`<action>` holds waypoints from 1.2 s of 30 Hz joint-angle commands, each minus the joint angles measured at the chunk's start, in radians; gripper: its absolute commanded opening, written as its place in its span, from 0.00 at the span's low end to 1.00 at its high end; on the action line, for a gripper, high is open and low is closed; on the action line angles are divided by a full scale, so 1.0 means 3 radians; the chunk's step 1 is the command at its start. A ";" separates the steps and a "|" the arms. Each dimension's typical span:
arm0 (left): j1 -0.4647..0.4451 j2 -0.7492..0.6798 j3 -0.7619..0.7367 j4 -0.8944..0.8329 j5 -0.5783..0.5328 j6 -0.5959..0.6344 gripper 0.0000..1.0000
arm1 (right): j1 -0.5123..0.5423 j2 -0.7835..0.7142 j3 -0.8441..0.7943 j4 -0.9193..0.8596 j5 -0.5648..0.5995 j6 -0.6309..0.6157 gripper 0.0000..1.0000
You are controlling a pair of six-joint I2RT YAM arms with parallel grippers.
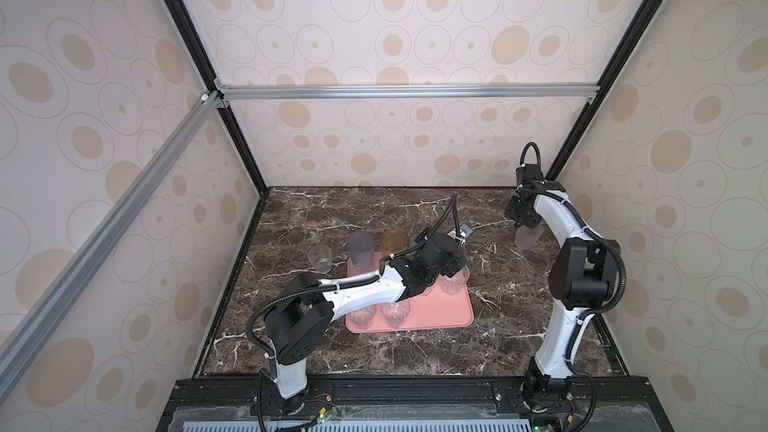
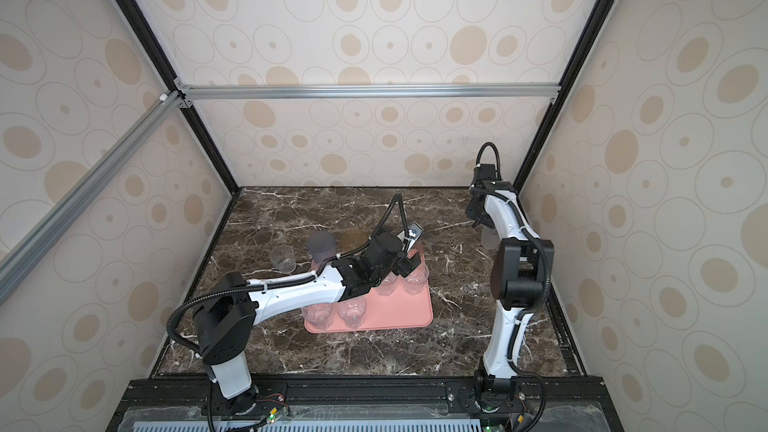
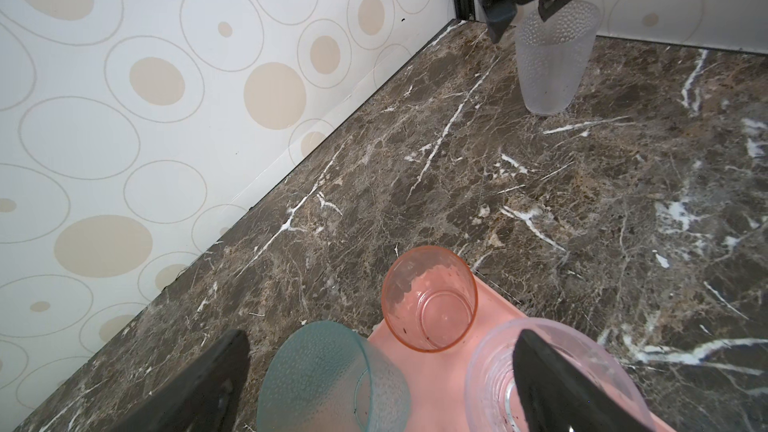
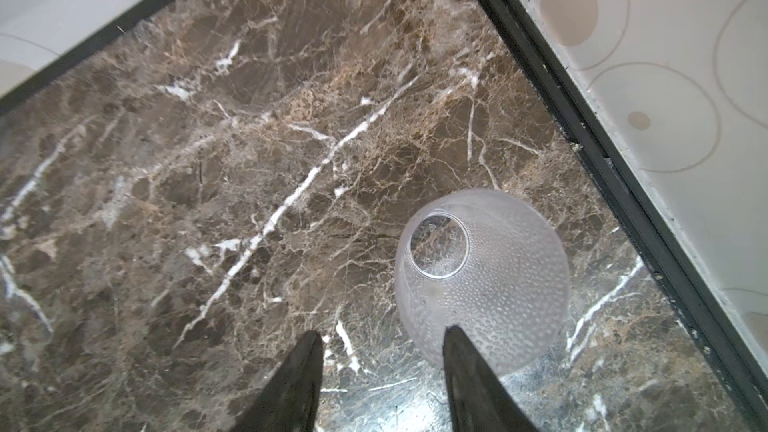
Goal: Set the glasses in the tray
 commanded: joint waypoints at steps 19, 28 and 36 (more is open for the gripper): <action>0.0054 -0.0051 -0.0013 0.0043 0.0008 -0.0137 0.99 | 0.0029 0.0042 -0.0067 -0.0116 -0.0004 -0.0238 0.01; 0.0075 -0.0259 -0.0170 0.0079 -0.0034 -0.0254 0.99 | 0.0640 -0.0693 -0.0911 -0.0060 -0.0020 -0.0223 0.00; 0.0079 -0.0368 -0.0302 0.0104 -0.0028 -0.0322 0.99 | 0.1066 -0.0849 -0.1314 -0.0104 -0.0104 -0.0179 0.00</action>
